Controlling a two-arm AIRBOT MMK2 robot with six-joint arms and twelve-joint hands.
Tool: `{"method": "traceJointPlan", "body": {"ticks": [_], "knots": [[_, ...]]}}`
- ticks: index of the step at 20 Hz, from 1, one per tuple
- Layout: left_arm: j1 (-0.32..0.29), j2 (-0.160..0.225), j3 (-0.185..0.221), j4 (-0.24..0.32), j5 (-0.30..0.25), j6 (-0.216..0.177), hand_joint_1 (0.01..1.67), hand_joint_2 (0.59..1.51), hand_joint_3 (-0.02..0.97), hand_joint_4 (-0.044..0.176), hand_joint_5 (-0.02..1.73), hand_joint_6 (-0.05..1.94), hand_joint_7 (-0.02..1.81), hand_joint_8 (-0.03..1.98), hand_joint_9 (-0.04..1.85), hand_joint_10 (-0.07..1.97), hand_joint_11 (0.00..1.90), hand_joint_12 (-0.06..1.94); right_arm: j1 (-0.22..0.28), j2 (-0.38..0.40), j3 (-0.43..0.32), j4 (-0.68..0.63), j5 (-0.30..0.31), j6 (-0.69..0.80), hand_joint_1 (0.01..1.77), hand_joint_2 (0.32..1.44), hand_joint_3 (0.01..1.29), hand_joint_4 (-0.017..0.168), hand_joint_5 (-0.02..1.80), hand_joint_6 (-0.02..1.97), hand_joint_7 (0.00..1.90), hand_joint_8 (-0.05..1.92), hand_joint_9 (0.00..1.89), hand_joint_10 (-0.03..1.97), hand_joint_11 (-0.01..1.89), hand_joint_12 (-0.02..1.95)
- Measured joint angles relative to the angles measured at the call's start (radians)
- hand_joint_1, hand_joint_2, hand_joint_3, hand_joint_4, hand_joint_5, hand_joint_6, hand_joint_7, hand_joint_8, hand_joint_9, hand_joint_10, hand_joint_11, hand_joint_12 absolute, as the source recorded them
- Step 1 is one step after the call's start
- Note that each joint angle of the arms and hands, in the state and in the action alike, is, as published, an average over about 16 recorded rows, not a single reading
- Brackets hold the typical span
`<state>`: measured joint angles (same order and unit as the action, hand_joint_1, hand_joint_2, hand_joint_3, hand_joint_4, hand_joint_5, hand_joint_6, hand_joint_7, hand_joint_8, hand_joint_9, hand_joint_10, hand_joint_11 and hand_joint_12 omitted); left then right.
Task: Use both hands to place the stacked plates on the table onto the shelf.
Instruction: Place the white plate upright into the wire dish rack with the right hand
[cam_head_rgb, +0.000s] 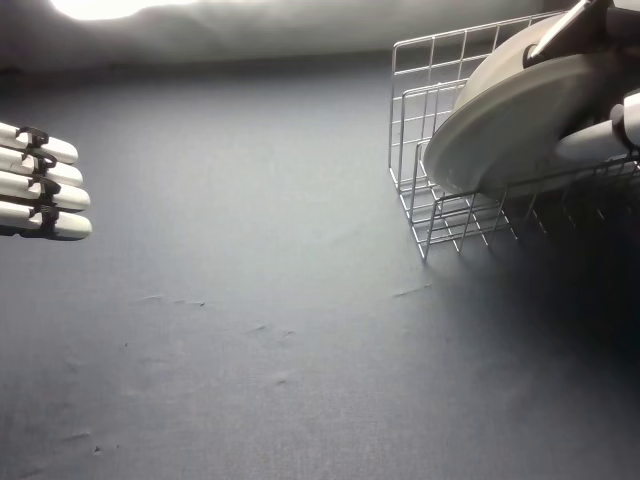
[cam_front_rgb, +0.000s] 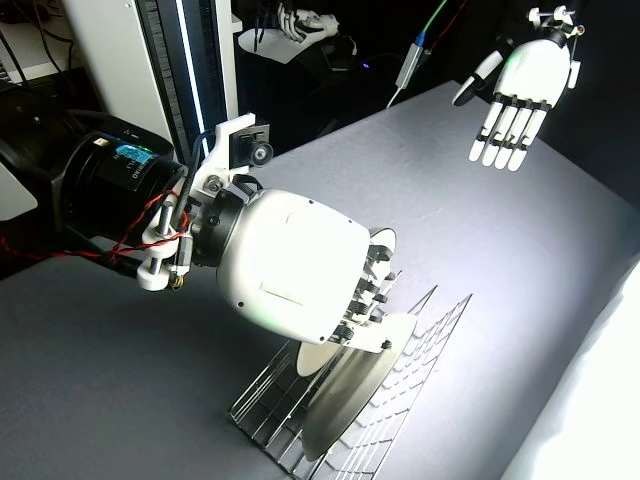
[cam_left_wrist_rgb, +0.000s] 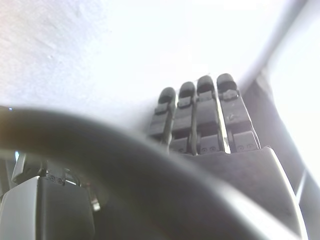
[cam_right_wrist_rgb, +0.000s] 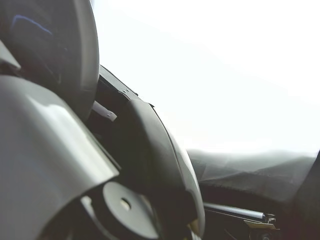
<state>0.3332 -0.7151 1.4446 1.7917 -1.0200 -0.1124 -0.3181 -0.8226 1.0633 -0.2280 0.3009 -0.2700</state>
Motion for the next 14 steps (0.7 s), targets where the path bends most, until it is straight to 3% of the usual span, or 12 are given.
{"method": "traceJointPlan", "body": {"ticks": [7,12,14], "knots": [[0.001,0.000,-0.006,0.000,-0.003,0.000,0.01,1.111,0.011,0.000,0.02,0.02,0.02,0.00,0.02,0.01,0.02,0.00,-0.037,0.000,0.009,0.001,0.041,-0.005,1.15,1.01,0.01,-0.007,0.81,0.39,0.93,0.02,0.89,0.05,0.42,1.28],[0.001,0.000,-0.014,0.000,-0.006,-0.004,0.01,1.111,0.010,0.000,0.02,0.02,0.01,0.00,0.02,0.01,0.02,0.00,-0.026,-0.007,0.012,-0.016,0.065,-0.012,1.12,1.00,0.01,-0.007,0.77,0.11,0.86,0.03,0.85,0.03,0.39,1.25],[0.000,0.000,-0.017,-0.001,-0.007,-0.009,0.01,1.111,0.010,0.000,0.02,0.02,0.01,0.00,0.02,0.01,0.02,0.00,-0.012,-0.011,0.012,-0.033,0.074,-0.015,1.11,0.99,0.01,-0.007,0.76,0.09,0.84,0.03,0.84,0.02,0.38,1.23]]}}
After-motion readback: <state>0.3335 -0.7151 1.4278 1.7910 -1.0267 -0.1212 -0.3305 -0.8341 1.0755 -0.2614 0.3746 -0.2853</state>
